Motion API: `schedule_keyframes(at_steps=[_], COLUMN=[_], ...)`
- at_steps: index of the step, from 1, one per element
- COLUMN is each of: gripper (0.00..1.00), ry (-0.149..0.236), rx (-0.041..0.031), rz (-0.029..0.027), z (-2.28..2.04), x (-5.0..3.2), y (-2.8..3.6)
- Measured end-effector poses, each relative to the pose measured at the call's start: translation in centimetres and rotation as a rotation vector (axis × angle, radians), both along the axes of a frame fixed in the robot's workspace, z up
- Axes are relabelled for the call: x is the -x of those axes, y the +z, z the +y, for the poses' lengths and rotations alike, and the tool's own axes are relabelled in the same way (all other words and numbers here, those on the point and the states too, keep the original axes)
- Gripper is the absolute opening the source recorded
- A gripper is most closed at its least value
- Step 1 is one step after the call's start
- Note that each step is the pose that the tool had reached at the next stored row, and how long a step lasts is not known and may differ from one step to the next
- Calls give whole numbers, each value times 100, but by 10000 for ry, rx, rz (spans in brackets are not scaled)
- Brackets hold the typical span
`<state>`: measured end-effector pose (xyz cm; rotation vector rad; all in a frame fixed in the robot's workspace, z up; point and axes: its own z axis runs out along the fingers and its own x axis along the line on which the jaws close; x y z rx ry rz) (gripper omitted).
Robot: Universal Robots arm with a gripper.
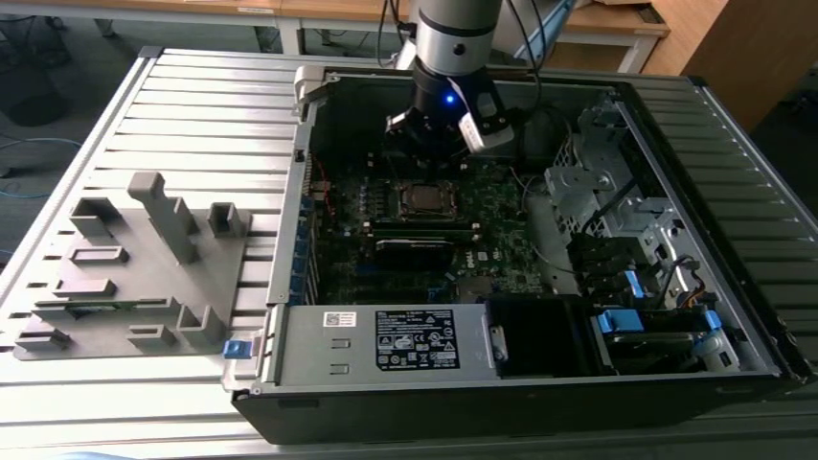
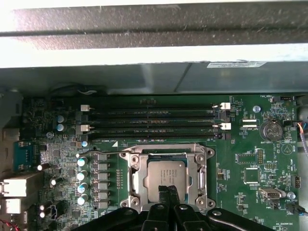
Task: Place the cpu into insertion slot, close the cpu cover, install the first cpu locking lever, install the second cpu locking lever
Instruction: 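Install the first cpu locking lever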
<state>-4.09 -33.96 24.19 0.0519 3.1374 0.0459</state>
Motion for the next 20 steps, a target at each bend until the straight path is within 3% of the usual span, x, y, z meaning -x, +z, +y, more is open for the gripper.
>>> schedule_keyframes(at_steps=[14,20], gripper=[11,11], ry=[1,1], rx=[-6,-5], rz=[-3,-3], z=[1,0], x=[1,44], y=[25,25])
